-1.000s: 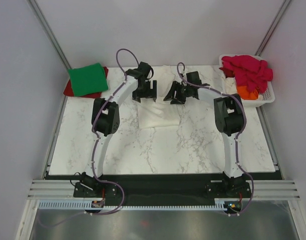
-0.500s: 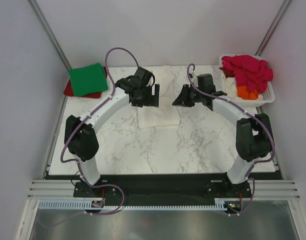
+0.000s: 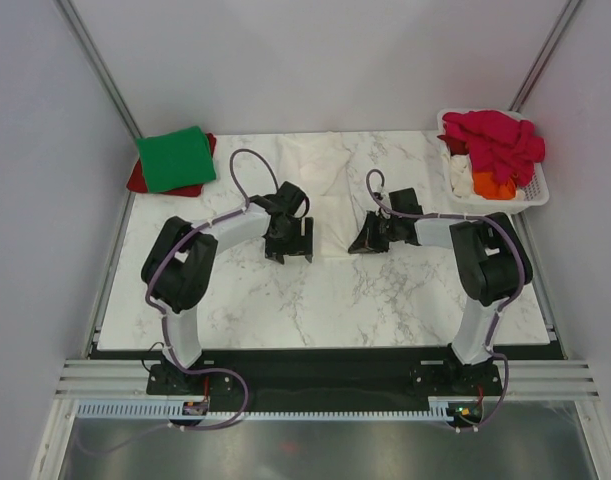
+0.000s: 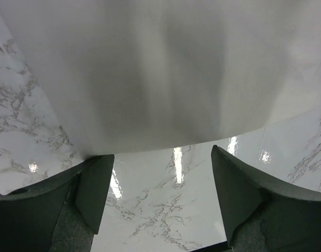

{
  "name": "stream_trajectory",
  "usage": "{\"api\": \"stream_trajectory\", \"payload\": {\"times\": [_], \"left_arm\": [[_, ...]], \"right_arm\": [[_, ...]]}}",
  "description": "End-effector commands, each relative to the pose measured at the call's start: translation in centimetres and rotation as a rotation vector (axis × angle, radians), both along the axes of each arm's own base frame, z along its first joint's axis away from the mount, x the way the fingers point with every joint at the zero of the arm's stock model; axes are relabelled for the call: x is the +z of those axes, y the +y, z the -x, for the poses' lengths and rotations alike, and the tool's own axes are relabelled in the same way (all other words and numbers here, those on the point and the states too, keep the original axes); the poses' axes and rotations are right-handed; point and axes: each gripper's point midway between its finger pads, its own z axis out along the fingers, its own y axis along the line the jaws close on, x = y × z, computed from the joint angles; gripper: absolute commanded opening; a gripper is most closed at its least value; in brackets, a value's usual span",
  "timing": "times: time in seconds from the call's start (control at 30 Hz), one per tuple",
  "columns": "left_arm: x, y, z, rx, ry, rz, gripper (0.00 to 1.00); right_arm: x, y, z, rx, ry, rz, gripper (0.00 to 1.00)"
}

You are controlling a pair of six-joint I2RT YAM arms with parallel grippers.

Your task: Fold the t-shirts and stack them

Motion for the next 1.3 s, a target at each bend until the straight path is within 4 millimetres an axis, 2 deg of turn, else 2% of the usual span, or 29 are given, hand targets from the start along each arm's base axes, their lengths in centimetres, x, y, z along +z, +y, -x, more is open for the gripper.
{"api": "stream_trajectory", "payload": {"times": [0.0, 0.07, 0.13, 0.17, 0.2, 0.23, 0.27, 0.3, 0.33, 0.37, 0.4, 0.53, 0.6, 0.67, 0.7, 0.83, 1.0, 1.1, 1.27], "left_arm": [[-1.4, 1.0, 1.1, 0.024, -0.012, -0.011, 0.83], [-2.3, 2.2, 2.8, 0.029, 0.013, -0.032, 0.83], [-1.5, 2.7, 3.7, 0.039, 0.005, -0.018, 0.82], [-1.9, 3.2, 4.9, 0.036, 0.026, -0.022, 0.82], [-0.7, 3.3, 5.2, 0.039, -0.001, -0.001, 0.82], [-0.3, 3.6, 5.6, 0.037, -0.007, 0.004, 0.82], [-0.4, 4.2, 6.7, 0.034, 0.004, -0.001, 0.82], [0.2, 4.4, 7.0, 0.032, -0.010, 0.012, 0.82], [1.7, 4.4, 7.1, 0.033, -0.045, 0.041, 0.83], [2.1, 4.8, 7.7, 0.035, -0.045, 0.041, 0.83], [3.6, 4.7, 7.7, 0.040, -0.082, 0.070, 0.84], [5.8, 4.8, 7.2, 0.082, -0.155, 0.113, 0.90], [6.3, 3.9, 6.4, 0.092, -0.183, 0.165, 0.88], [6.2, 2.6, 6.2, 0.078, -0.177, 0.233, 0.86], [6.5, 1.8, 5.6, 0.092, -0.196, 0.269, 0.84], [4.6, 0.9, 4.4, 0.140, -0.168, 0.289, 0.81], [1.7, 0.9, 3.4, 0.192, -0.136, 0.246, 0.79], [0.9, 1.0, 2.7, 0.205, -0.146, 0.229, 0.77], [0.5, 1.2, 2.0, 0.207, -0.173, 0.217, 0.74]], "right_arm": [[-1.7, -2.2, 2.2, -0.031, -0.001, 0.091, 0.05], [-1.1, -2.3, 2.9, -0.035, -0.010, 0.085, 0.07], [-0.6, -2.4, 3.3, -0.035, -0.013, 0.084, 0.09], [-0.5, -2.5, 3.5, -0.028, -0.013, 0.087, 0.11], [-0.5, -2.6, 4.0, -0.024, 0.009, 0.093, 0.12], [0.1, -3.0, 3.9, -0.037, -0.011, 0.120, 0.17], [0.5, -3.5, 3.9, -0.047, -0.021, 0.152, 0.22], [0.8, -4.1, 4.5, -0.042, -0.015, 0.186, 0.32], [2.7, -4.4, 4.0, -0.058, -0.071, 0.200, 0.58], [3.6, -4.6, 4.0, -0.059, -0.095, 0.204, 0.66], [5.7, -4.7, 4.0, -0.058, -0.140, 0.204, 0.75], [9.5, -5.5, 4.2, -0.097, -0.240, 0.207, 0.92], [9.7, -5.8, 4.2, -0.118, -0.252, 0.214, 0.94], [8.8, -5.8, 4.3, -0.116, -0.230, 0.220, 0.94], [8.3, -5.8, 4.3, -0.113, -0.217, 0.223, 0.93], [6.0, -5.5, 3.5, -0.103, -0.174, 0.220, 0.92], [5.0, -4.8, 1.4, -0.100, -0.185, 0.165, 0.91], [3.3, -4.4, 0.9, -0.096, -0.147, 0.149, 0.90], [2.2, -3.9, 0.9, -0.092, -0.130, 0.122, 0.89]]}}
